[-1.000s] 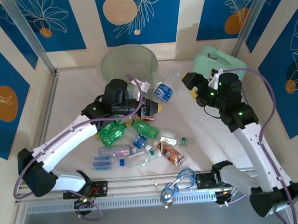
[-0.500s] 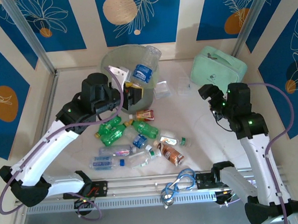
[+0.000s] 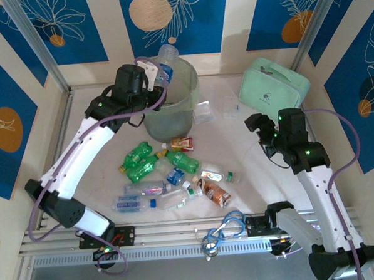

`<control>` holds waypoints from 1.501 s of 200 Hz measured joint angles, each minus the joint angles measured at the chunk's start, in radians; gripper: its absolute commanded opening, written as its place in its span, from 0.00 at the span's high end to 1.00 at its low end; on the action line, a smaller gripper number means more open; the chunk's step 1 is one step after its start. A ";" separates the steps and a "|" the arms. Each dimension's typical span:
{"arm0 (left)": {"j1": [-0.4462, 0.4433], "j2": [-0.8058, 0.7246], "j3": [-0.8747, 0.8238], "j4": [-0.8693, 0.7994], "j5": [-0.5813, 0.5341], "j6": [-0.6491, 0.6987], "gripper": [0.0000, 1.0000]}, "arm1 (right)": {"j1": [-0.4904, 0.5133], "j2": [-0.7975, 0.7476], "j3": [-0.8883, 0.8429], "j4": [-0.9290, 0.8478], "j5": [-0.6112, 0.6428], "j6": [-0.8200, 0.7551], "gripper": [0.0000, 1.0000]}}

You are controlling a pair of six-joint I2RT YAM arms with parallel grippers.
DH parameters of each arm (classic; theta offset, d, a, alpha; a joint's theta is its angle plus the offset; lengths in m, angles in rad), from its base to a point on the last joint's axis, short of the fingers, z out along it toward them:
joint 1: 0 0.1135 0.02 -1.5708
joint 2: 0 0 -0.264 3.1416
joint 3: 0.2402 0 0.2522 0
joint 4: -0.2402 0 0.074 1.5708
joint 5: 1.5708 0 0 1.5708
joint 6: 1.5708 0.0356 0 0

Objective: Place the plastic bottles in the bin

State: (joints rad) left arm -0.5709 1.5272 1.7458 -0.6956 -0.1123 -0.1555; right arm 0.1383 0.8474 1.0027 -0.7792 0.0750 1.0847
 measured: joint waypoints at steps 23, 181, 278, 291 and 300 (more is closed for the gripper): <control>0.069 0.073 0.024 -0.028 0.007 -0.005 1.00 | 0.006 0.002 -0.004 0.001 -0.001 0.003 0.11; 0.130 0.192 0.135 -0.131 0.024 -0.083 0.25 | 0.014 0.034 -0.034 -0.001 -0.042 0.007 0.13; 0.130 -0.200 -0.231 0.130 0.241 -0.204 0.29 | 0.290 0.070 -0.225 -0.066 0.007 0.308 0.14; 0.130 -0.258 -0.318 0.189 0.309 -0.248 0.30 | 0.307 0.078 -0.274 -0.061 0.008 0.372 0.15; 0.130 -0.284 -0.367 0.224 0.351 -0.280 0.30 | 0.313 0.085 -0.300 -0.054 0.009 0.412 0.15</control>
State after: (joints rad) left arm -0.4404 1.2430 1.3785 -0.4717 0.2382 -0.4351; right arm 0.4511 0.9321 0.7029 -0.8330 0.0837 1.4971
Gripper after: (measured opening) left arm 0.702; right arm 0.853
